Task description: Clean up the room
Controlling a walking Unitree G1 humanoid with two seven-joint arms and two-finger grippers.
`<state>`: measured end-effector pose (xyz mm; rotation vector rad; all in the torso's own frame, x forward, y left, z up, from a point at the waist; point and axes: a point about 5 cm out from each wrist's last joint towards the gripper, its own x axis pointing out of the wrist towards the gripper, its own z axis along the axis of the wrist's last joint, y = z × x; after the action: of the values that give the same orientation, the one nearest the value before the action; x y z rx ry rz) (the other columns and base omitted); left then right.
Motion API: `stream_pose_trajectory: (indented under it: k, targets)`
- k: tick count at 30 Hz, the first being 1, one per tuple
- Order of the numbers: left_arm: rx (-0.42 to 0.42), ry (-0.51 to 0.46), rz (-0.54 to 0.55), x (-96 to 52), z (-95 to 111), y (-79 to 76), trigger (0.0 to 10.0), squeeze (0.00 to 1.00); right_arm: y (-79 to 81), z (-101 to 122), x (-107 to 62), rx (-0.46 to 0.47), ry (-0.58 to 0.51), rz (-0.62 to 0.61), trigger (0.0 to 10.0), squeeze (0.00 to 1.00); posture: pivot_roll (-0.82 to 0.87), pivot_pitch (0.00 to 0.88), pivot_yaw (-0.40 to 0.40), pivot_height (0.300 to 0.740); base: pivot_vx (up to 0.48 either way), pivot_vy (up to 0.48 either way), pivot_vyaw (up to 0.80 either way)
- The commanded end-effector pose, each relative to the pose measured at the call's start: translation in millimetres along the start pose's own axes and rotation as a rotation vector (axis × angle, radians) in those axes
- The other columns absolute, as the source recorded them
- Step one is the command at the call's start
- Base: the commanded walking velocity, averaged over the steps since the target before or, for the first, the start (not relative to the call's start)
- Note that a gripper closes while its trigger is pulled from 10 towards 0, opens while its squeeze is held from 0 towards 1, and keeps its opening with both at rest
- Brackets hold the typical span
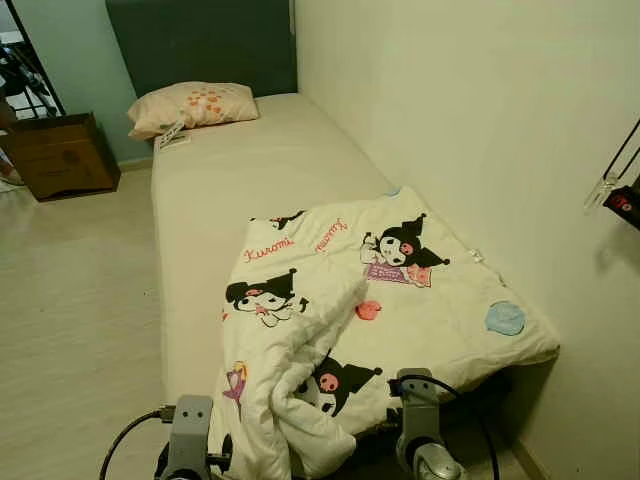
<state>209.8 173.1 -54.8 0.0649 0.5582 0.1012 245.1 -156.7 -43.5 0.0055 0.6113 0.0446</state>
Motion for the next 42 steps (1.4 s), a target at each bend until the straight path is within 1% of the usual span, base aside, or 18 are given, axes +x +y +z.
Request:
stream_pose_trajectory:
  k: [1,6,12,14,17,22,23,24,26,29,33,35,39,40,42]
  targets:
    - [0.015,0.031,0.003,-3.3,-8.1,4.3,10.0,0.0,3.0,-4.5,-1.7,0.018,0.003,0.005,10.0,0.0,-0.04,0.115,0.007,0.74,0.0,0.0,0.0]
    - [0.009,0.037,-0.006,-4.3,-10.0,5.6,10.0,0.0,4.4,-5.7,-2.4,0.031,-0.001,0.006,10.0,0.0,-0.06,0.109,0.019,0.74,0.0,0.0,0.0]
    - [-0.018,0.019,-0.021,0.6,-1.6,0.1,10.0,0.0,2.8,-4.4,-2.3,0.019,-0.007,0.022,10.0,0.0,-0.04,0.093,0.011,0.74,0.0,0.0,0.0]
    - [-0.032,0.008,-0.045,2.1,2.0,-3.0,10.0,0.0,1.9,-2.2,-1.5,0.02,-0.012,0.024,10.0,0.0,-0.05,0.088,0.018,0.74,0.0,0.0,0.0]
    - [-0.024,0.018,-0.07,2.3,1.4,-4.5,10.0,0.0,3.4,1.5,-0.3,0.025,-0.024,0.034,10.0,0.0,-0.05,0.086,0.017,0.74,0.0,0.0,0.0]
    - [-0.027,0.018,-0.066,2.2,1.2,-3.6,10.0,0.0,5.4,1.9,0.0,0.017,-0.024,0.047,10.0,0.0,-0.05,0.082,0.014,0.74,0.0,0.0,0.0]
    - [-0.014,0.019,-0.056,2.1,0.9,-1.8,10.0,0.0,10.7,-0.9,0.1,-0.046,0.002,0.072,10.0,0.0,-0.05,0.078,0.018,0.74,0.0,0.0,0.0]
    - [-0.014,0.019,-0.056,2.1,0.9,-1.8,10.0,0.0,10.7,-0.9,0.1,-0.046,0.002,0.072,10.0,0.0,-0.05,0.078,0.018,0.74,0.0,0.0,0.0]
    - [-0.01,0.024,-0.044,2.0,0.0,0.1,10.0,0.0,13.9,-3.5,0.0,-0.084,0.023,0.08,10.0,0.0,-0.05,0.078,0.02,0.74,0.0,0.0,0.0]
    - [-0.013,0.03,-0.037,2.0,-0.9,2.1,10.0,0.0,14.8,-4.4,0.0,-0.084,0.03,0.066,10.0,0.0,-0.05,0.074,0.023,0.74,0.0,0.0,0.0]
    - [0.004,0.039,-0.027,2.6,-1.1,3.0,10.0,0.0,12.5,-8.3,0.0,-0.057,0.072,0.042,10.0,0.0,-0.05,0.068,0.021,0.74,0.0,0.0,0.0]
    - [0.009,0.044,-0.028,2.8,-1.3,2.7,10.0,0.0,11.1,-8.4,0.1,-0.042,0.077,0.039,10.0,0.0,-0.05,0.069,0.021,0.74,0.0,0.0,0.0]
    - [0.01,0.044,-0.028,2.8,-1.3,2.6,10.0,0.0,10.8,-8.1,0.2,-0.04,0.075,0.04,10.0,0.0,-0.05,0.069,0.021,0.74,0.0,0.0,0.0]
    - [0.0,0.036,-0.032,2.7,-0.4,1.8,10.0,0.0,8.8,-6.1,0.7,0.019,0.068,0.039,10.0,0.0,-0.04,0.066,0.017,0.74,0.0,0.0,0.0]
    - [-0.005,0.03,-0.044,2.6,0.4,0.8,10.0,0.0,8.8,-5.0,0.9,0.06,0.061,0.053,10.0,0.0,-0.04,0.066,0.017,0.74,0.0,0.0,0.0]
